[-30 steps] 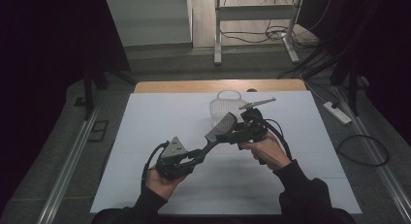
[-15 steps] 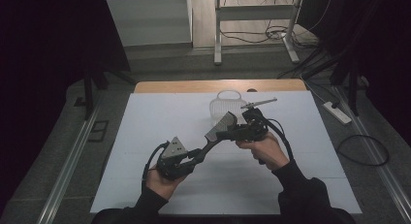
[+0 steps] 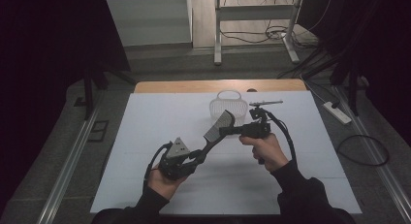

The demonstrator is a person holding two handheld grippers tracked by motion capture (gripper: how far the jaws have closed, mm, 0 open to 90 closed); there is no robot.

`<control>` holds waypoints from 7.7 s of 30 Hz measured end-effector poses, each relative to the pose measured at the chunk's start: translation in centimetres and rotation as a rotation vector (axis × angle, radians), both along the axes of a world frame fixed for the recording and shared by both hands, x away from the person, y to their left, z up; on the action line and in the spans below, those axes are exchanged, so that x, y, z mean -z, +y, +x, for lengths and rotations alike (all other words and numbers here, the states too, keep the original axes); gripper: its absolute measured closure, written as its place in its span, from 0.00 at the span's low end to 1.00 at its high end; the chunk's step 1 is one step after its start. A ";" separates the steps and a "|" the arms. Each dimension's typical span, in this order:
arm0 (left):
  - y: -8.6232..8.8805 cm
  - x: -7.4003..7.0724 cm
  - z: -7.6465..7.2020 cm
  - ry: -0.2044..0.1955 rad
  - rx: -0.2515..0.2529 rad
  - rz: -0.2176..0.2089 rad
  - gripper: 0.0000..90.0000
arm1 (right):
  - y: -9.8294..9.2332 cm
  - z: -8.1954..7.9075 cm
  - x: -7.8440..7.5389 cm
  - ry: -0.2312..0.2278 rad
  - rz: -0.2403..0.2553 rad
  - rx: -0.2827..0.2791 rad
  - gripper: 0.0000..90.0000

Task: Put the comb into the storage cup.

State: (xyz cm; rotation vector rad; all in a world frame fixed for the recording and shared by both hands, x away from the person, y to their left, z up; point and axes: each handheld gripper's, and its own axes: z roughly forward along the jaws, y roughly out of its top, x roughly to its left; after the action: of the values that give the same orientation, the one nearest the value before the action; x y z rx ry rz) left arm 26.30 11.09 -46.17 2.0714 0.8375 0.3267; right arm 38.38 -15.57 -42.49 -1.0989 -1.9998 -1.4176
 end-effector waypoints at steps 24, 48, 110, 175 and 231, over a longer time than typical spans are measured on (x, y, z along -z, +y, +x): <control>0.5 0.3 0.5 0.026 -0.017 -0.025 0.41 | 0.4 -1.3 -1.4 -0.156 -0.053 0.009 0.93; 3.0 0.3 0.4 0.113 -0.023 -0.052 0.08 | 0.3 -2.2 -3.0 -0.298 -0.133 0.032 0.93; 11.4 1.2 -5.4 0.081 -0.141 -0.059 0.00 | -2.9 -0.7 -4.9 -0.368 -0.172 0.189 0.93; 12.6 1.2 -5.9 0.071 -0.222 -0.046 0.00 | -4.1 6.4 -9.9 -0.382 -0.190 0.403 0.93; 12.7 1.3 -5.8 0.083 -0.228 -0.052 0.00 | -2.1 8.8 -2.7 -0.331 -0.309 0.419 0.93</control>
State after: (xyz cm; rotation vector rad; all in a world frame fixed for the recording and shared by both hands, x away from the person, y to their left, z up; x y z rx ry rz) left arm 20.55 23.79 -47.45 1.9559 1.1243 0.3403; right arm 47.20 -17.68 -39.83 -1.5785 -2.3812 -1.6147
